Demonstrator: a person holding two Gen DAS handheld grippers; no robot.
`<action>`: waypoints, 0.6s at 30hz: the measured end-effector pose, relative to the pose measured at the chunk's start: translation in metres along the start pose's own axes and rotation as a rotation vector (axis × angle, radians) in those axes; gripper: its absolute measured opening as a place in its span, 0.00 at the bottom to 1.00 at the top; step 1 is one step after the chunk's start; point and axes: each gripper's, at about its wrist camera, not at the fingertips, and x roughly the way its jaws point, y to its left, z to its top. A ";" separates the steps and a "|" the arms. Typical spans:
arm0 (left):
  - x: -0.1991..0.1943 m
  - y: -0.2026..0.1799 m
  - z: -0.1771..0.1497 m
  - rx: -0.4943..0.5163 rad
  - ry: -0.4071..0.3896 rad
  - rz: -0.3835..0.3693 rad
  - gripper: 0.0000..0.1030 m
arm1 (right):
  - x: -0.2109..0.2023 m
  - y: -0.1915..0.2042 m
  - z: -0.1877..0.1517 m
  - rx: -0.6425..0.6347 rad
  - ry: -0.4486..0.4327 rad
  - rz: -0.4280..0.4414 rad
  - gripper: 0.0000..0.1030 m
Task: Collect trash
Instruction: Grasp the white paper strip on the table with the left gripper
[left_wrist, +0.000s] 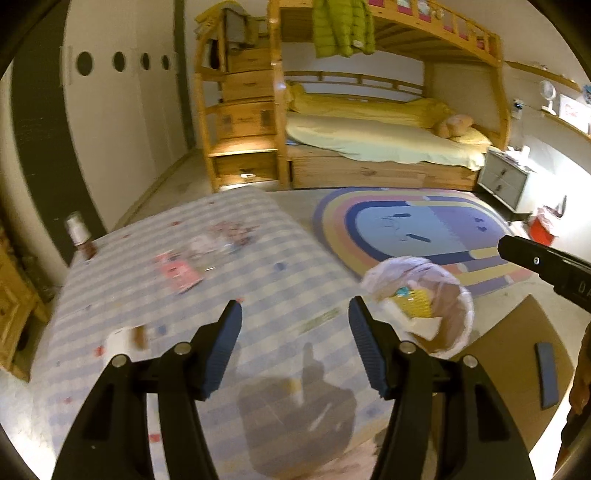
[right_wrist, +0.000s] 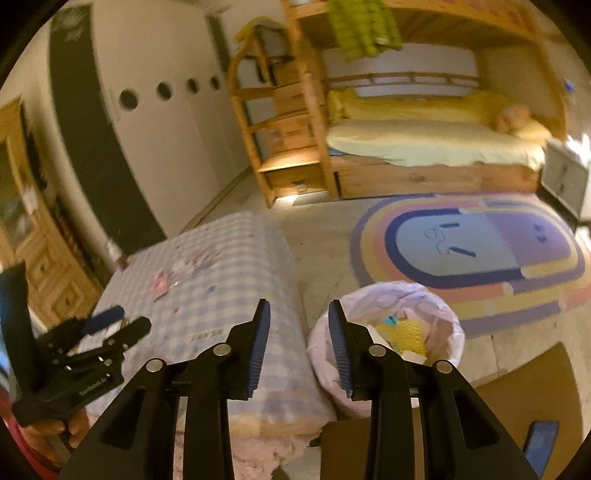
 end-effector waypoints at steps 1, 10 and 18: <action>-0.004 0.009 -0.003 -0.012 0.000 0.017 0.59 | 0.002 0.008 -0.001 -0.010 0.003 0.007 0.36; -0.026 0.100 -0.035 -0.181 0.024 0.179 0.67 | 0.027 0.086 0.005 -0.108 0.037 0.139 0.38; -0.020 0.153 -0.068 -0.262 0.109 0.212 0.77 | 0.057 0.136 0.000 -0.198 0.071 0.168 0.38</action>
